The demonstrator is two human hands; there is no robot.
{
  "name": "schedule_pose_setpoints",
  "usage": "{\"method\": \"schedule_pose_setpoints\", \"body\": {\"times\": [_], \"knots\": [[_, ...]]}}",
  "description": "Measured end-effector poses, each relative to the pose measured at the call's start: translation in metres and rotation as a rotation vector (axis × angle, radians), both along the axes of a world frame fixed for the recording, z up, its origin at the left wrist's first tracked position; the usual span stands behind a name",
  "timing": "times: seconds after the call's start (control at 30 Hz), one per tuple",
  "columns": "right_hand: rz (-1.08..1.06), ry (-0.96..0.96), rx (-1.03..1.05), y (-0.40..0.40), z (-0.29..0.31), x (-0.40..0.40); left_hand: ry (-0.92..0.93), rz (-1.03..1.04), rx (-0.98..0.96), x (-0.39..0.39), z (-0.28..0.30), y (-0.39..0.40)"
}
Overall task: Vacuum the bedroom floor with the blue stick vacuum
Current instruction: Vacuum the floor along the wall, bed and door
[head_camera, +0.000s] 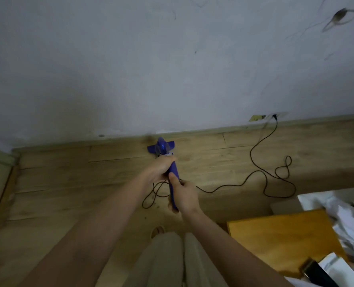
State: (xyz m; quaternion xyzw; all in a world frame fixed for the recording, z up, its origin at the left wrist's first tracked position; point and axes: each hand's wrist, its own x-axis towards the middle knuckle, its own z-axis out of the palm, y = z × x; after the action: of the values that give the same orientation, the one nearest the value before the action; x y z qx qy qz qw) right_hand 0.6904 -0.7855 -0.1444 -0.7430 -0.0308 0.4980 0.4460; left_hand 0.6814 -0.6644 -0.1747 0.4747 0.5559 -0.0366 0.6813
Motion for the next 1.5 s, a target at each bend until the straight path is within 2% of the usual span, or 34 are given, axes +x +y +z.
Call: {"method": "schedule_pose_setpoints", "body": {"times": [0.17, 0.4, 0.6, 0.77, 1.07, 1.27, 1.5], "knots": [[0.028, -0.006, -0.041, -0.003, 0.009, 0.019, -0.013, -0.062, -0.01, 0.021, -0.004, 0.002], [0.043, 0.052, -0.087, 0.002, 0.047, 0.004, -0.006, -0.091, -0.147, 0.001, -0.006, 0.016], [-0.015, 0.028, -0.08, 0.026, 0.032, 0.002, -0.022, -0.152, -0.066, 0.006, 0.002, 0.033], [0.005, 0.018, -0.089, 0.037, 0.016, 0.006, -0.003, -0.119, -0.025, 0.013, -0.005, 0.038], [0.032, 0.072, -0.1, 0.042, 0.053, 0.018, -0.049, -0.145, -0.184, 0.016, 0.008, 0.053], [0.053, 0.008, -0.091, 0.055, 0.038, 0.02, -0.049, -0.129, -0.143, 0.017, 0.007, 0.061], [0.078, 0.031, -0.098, 0.053, 0.007, 0.01, -0.004, -0.169, -0.063, 0.011, -0.009, 0.057]]}}
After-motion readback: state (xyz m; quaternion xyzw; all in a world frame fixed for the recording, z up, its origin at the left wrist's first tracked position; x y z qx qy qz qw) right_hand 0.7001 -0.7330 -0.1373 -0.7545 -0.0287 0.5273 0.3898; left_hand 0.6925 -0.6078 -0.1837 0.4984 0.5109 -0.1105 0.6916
